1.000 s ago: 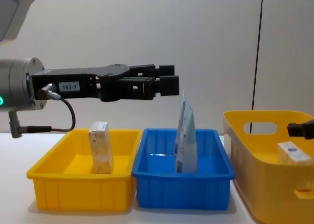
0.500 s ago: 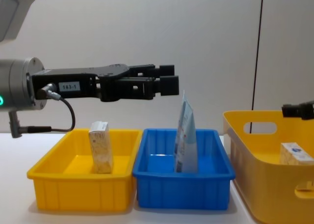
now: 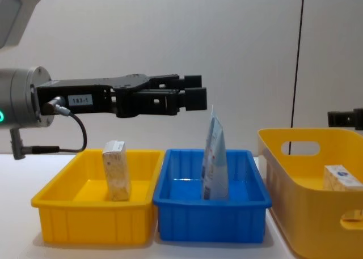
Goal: Bimanual collaborative sorting of washing and personal care products
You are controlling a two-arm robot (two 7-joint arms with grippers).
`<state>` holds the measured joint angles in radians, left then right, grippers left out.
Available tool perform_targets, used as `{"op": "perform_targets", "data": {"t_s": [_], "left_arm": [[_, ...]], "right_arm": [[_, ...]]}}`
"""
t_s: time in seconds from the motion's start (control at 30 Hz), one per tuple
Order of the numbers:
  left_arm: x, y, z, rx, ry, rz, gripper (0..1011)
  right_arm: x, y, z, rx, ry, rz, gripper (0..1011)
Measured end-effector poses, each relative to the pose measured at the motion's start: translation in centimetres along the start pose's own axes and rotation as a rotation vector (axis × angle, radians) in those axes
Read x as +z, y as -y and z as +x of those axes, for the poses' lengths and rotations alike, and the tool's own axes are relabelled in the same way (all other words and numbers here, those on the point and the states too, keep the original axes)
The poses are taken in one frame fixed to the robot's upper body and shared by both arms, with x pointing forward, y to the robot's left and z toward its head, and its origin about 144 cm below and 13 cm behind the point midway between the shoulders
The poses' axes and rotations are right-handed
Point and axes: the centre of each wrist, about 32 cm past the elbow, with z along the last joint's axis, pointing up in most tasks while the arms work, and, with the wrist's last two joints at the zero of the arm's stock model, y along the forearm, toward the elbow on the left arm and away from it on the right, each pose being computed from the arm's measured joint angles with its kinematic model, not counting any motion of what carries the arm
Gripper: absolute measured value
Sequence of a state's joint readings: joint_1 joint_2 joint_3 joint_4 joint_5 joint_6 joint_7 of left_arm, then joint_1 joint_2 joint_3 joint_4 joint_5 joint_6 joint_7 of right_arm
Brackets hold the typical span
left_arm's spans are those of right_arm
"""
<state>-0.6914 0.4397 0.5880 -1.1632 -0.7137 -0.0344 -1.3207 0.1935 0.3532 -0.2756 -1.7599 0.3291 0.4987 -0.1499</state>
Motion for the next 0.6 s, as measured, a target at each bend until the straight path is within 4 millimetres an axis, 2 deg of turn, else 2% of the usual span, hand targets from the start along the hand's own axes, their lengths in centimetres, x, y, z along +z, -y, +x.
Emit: {"op": "perform_targets", "data": {"t_s": [0.27, 0.6], "left_arm": [[0.0, 0.0, 0.0, 0.0, 0.0, 0.0, 1002], [0.0, 0.0, 0.0, 0.0, 0.0, 0.0, 1001]], "right_arm": [[0.1, 1.9, -0.3, 0.049, -0.018, -0.013, 1003], [-0.1, 3.0, -1.3, 0.126, -0.036, -0.021, 1004]]}}
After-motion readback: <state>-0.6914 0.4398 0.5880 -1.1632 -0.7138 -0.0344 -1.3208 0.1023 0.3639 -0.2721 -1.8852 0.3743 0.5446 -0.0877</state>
